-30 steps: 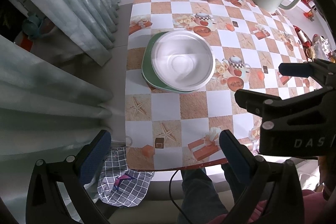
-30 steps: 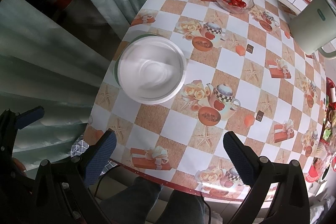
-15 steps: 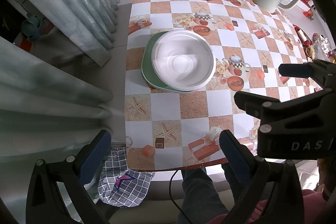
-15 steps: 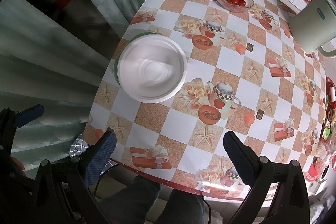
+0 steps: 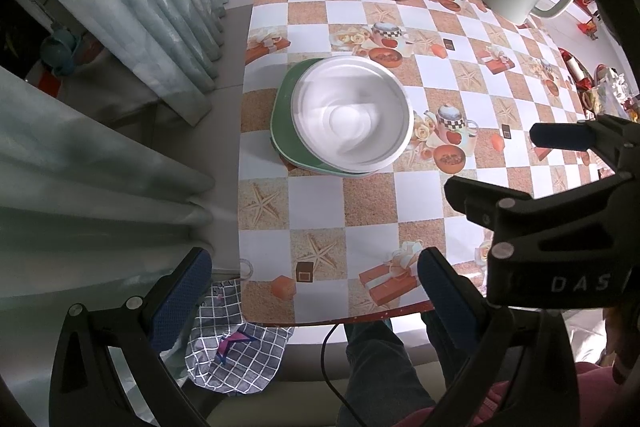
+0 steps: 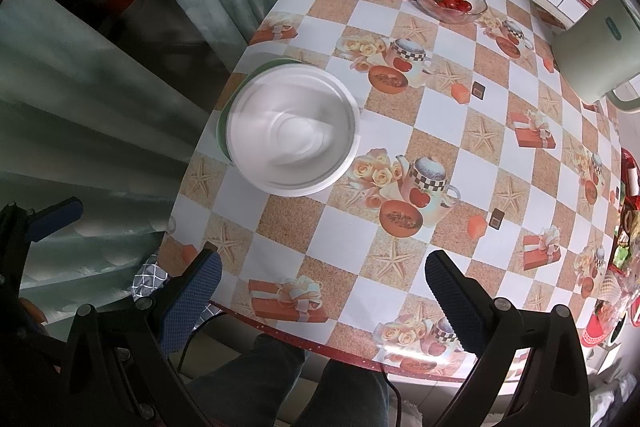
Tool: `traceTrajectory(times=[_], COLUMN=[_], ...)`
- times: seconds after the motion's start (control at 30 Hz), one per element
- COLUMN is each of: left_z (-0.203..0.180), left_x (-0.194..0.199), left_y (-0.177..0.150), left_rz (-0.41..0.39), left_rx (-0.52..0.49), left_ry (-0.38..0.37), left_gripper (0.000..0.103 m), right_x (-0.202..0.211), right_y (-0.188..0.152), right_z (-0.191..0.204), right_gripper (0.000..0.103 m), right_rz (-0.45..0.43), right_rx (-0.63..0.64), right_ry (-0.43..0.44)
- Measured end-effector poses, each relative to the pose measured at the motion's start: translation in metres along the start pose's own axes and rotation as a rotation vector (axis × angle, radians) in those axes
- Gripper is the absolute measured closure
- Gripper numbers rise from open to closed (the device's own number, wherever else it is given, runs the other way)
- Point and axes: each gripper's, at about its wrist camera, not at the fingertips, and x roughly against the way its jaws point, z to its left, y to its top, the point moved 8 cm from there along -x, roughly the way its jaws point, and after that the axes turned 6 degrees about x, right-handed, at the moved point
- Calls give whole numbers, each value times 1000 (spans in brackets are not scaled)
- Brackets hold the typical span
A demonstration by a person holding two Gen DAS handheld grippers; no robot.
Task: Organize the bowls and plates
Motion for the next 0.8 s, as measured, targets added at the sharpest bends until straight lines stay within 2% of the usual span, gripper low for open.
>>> traceTrajectory(times=[0.8], left_z=[13], left_x=[-11], left_y=[13], left_rz=[4], left_rx=[-14], left_ry=[16], left_gripper=[0], right_x=[-2], right_y=[11], right_z=[1], right_gripper=[0], right_rz=[8], right_rx=[61], right_ry=[-28])
